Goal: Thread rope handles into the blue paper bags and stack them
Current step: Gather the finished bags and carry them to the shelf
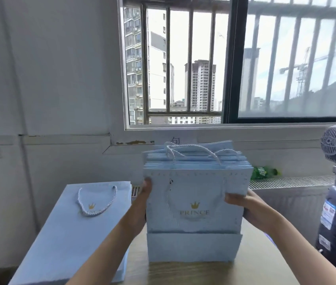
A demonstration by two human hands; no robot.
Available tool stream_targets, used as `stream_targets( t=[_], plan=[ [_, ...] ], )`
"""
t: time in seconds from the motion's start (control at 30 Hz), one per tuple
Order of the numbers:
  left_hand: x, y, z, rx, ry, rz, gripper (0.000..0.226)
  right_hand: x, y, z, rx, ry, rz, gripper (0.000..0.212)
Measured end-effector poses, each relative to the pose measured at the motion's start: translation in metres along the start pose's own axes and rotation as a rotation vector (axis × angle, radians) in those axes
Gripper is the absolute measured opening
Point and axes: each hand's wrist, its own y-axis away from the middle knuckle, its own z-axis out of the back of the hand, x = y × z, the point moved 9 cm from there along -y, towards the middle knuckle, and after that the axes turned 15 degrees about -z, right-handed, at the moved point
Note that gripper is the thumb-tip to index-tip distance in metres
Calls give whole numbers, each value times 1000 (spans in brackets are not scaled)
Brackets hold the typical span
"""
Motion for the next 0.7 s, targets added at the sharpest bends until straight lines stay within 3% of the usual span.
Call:
stream_targets(
  t=[0.1, 0.17, 0.37, 0.5, 0.7],
  plan=[
    [-6, 4, 1, 18, -57, -33, 135, 2, -2, 5, -19, -6, -9, 108],
    [-7, 5, 3, 3, -72, -46, 135, 0, -3, 5, -7, 12, -22, 111],
    [-15, 8, -13, 7, -24, -17, 85, -4, -4, 7, -18, 0, 8, 112],
    [-10, 3, -9, -14, -153, 17, 69, 6, -7, 8, -34, 45, 46, 106],
    [-45, -13, -20, -56, -100, -198, 58, 12, -3, 4, 15, 61, 31, 94]
  ],
)
